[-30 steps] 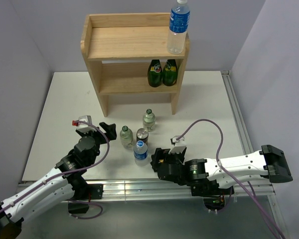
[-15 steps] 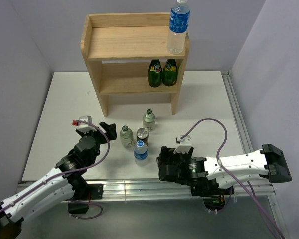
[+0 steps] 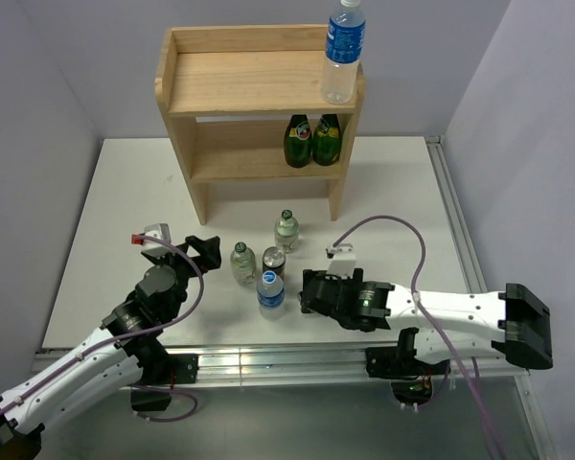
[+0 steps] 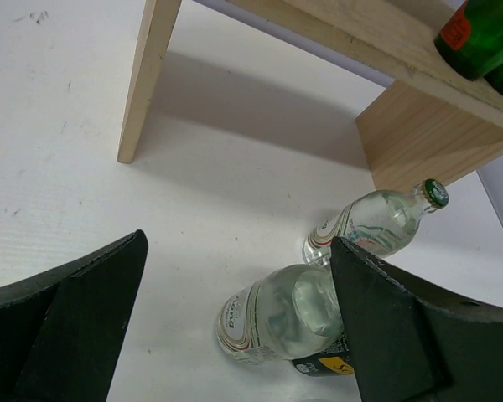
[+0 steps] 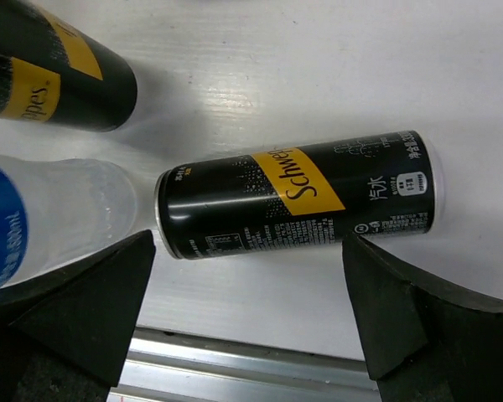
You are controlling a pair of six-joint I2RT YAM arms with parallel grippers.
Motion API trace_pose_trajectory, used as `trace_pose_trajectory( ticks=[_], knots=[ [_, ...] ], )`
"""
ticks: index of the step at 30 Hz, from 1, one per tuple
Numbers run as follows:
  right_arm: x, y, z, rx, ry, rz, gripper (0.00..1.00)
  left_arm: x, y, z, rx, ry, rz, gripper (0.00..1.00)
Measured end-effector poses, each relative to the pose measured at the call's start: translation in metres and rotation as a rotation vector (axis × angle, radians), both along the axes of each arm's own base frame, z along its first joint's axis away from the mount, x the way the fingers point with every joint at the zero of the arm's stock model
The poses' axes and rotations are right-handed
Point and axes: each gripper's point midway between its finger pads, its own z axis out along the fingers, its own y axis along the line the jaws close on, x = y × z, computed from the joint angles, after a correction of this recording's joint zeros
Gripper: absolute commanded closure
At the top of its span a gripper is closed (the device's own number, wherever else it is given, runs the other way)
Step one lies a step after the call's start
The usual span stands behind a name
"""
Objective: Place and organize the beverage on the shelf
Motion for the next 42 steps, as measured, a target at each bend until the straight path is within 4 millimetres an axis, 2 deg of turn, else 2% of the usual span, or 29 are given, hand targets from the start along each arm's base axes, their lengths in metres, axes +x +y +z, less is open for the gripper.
trace_pose_trajectory(
  ticks=[5,10,21,27,33,35,38,42],
  knots=[
    [0.020,0.010,-0.018,-0.126,0.071,0.067,0.00,-0.001,0.001,0.005,-0.016,-0.013,0.001,0.02],
    [0.044,0.025,-0.020,-0.139,0.079,0.114,0.00,-0.004,0.004,0.000,-0.001,0.002,0.001,0.02],
    [0.063,0.017,-0.021,-0.131,0.099,0.120,0.00,-0.007,0.007,0.006,-0.019,-0.017,0.004,0.02],
    [0.057,0.006,-0.024,-0.067,0.106,0.017,0.00,-0.007,0.008,0.008,-0.022,-0.020,0.004,0.02],
    [0.027,-0.037,-0.022,0.002,0.124,-0.154,0.00,-0.008,0.009,0.011,-0.031,-0.029,0.004,0.02],
    [0.021,-0.043,-0.014,0.041,0.115,-0.180,0.00,-0.008,0.009,0.011,-0.032,-0.030,0.004,0.02],
    [0.020,-0.048,-0.005,0.074,0.100,-0.224,0.00,-0.008,0.009,0.010,-0.031,-0.028,0.003,0.03],
    [0.023,-0.052,-0.003,0.068,0.089,-0.266,0.00,-0.008,0.007,0.010,-0.029,-0.026,-0.002,0.03]
  ],
)
